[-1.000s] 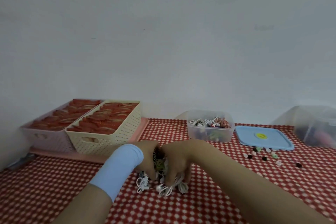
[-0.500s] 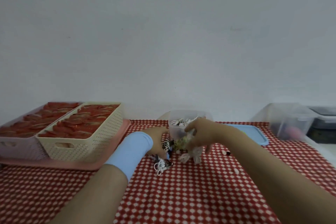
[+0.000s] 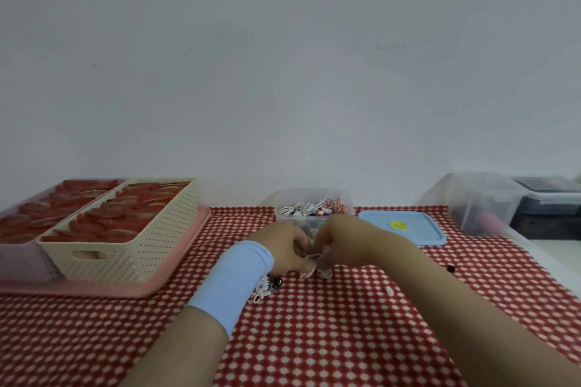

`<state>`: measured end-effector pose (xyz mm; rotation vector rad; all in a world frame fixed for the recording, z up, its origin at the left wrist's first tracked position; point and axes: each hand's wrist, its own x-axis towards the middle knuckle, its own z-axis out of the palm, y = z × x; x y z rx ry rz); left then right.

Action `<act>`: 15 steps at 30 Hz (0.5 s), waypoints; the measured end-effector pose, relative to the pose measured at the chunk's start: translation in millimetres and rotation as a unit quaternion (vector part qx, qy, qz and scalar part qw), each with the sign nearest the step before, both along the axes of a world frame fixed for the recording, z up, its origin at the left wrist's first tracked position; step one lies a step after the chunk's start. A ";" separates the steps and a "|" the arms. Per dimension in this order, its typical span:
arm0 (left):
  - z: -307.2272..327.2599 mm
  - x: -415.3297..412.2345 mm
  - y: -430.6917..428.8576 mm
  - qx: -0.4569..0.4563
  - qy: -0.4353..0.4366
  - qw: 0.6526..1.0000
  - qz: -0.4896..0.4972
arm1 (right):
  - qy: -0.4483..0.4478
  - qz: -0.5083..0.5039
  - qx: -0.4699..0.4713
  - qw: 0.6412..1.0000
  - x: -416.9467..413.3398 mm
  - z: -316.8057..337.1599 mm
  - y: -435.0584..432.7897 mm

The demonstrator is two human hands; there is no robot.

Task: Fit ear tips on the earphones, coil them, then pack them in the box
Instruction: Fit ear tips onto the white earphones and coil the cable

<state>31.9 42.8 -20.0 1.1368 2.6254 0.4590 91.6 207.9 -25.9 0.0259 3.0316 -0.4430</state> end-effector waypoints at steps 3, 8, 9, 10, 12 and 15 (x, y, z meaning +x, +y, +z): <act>4.6 1.4 4.2 0.025 0.008 1.000 -0.006 | 0.038 -0.016 -0.102 0.994 4.8 10.5 16.4; 18.7 0.4 19.5 0.134 -0.015 0.991 0.008 | 0.057 -0.021 -0.227 0.972 13.4 30.2 37.0; 20.7 0.6 22.5 0.151 -0.033 0.988 0.007 | 0.060 -0.021 -0.240 0.969 14.9 32.1 40.3; 22.1 1.0 26.1 0.165 -0.047 0.985 0.005 | 0.063 -0.023 -0.262 0.963 16.5 33.5 44.1; 24.2 1.4 33.0 0.201 -0.078 0.976 0.011 | 0.068 -0.033 -0.315 0.946 19.4 34.2 52.7; 23.2 -0.6 44.2 0.276 -0.170 0.946 0.027 | 0.052 -0.021 -0.335 0.941 22.7 29.1 64.0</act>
